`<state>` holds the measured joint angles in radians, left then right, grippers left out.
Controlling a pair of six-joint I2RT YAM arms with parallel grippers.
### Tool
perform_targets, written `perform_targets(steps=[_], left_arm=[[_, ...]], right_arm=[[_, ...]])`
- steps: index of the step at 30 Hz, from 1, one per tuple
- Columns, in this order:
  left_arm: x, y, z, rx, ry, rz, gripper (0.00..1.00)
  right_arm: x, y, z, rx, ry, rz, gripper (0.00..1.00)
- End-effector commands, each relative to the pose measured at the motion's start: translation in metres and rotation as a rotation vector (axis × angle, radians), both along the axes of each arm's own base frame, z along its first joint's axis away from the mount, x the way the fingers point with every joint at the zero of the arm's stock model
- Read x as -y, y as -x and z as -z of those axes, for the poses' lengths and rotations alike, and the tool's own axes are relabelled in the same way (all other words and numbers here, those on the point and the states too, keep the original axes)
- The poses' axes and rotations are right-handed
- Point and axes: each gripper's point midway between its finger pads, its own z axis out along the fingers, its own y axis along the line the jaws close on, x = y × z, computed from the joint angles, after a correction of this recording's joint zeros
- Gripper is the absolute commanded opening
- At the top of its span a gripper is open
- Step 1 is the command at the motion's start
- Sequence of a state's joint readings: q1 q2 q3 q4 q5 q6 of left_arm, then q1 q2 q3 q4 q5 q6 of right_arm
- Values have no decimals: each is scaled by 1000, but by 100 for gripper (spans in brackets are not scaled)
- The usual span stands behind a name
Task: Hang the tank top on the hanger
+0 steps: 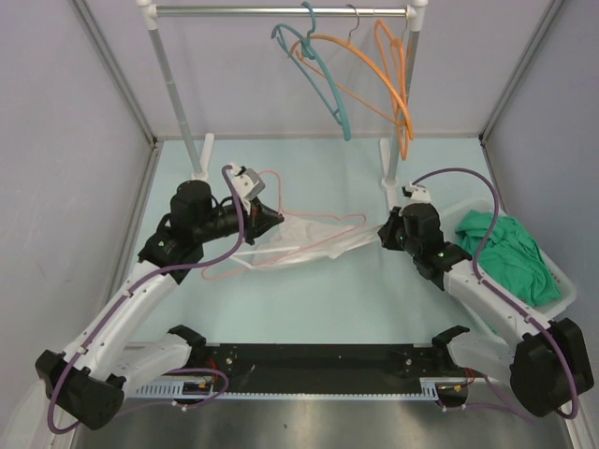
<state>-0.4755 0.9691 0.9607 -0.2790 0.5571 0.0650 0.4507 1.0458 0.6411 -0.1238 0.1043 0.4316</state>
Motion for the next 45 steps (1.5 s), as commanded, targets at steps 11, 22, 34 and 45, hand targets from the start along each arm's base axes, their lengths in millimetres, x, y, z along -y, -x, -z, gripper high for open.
perform_targets(steps=[11,22,34,45], left_arm=[[9,10,-14,39,47,76,2],[3,0,-11,47,20,12,2],[4,2,-10,40,22,23,2],[8,7,-10,38,26,57,2]], right_arm=[[2,-40,-34,30,12,-60,7],[-4,-23,-72,46,6,-155,11],[-10,4,-115,104,-39,-240,8],[-16,-18,-127,141,-26,-249,7]])
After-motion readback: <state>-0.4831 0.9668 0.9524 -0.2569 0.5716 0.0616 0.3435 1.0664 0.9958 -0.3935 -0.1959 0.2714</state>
